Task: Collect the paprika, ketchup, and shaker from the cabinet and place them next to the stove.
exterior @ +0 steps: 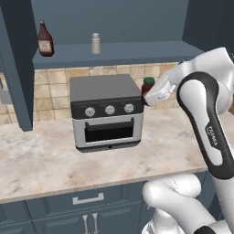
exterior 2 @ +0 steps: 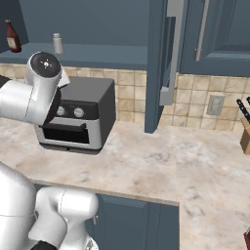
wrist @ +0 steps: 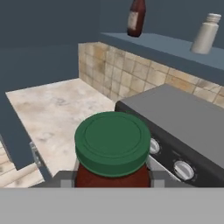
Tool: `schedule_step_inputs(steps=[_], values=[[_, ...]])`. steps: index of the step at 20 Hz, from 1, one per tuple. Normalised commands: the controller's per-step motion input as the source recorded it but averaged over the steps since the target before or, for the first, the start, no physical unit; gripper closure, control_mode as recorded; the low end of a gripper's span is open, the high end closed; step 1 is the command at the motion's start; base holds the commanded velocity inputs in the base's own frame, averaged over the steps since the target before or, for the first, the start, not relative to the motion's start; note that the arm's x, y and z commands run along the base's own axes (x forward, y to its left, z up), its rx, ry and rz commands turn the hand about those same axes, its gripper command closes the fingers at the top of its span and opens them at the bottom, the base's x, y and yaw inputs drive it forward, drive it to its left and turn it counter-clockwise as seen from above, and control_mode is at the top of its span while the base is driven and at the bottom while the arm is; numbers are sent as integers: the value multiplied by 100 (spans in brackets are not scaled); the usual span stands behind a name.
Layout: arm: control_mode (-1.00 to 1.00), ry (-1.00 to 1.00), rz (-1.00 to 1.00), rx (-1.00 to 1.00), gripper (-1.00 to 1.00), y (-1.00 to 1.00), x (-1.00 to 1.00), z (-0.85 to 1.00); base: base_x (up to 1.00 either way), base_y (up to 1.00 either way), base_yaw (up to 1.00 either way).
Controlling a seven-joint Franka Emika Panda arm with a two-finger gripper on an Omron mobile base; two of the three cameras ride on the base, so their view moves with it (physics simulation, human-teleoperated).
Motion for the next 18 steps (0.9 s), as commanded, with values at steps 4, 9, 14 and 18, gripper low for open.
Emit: schedule_step_inputs(steps=[4, 9, 14, 18], values=[[-100, 0, 2, -1, 100, 3, -32, -19, 0, 0, 0], [100, 0, 0, -1, 100, 8, -13, -9, -20, 29, 0], [100, 0, 0, 0, 100, 0, 0, 0, -35, 63, -2], [100, 0, 0, 0, 100, 0, 0, 0, -46, 21, -17]])
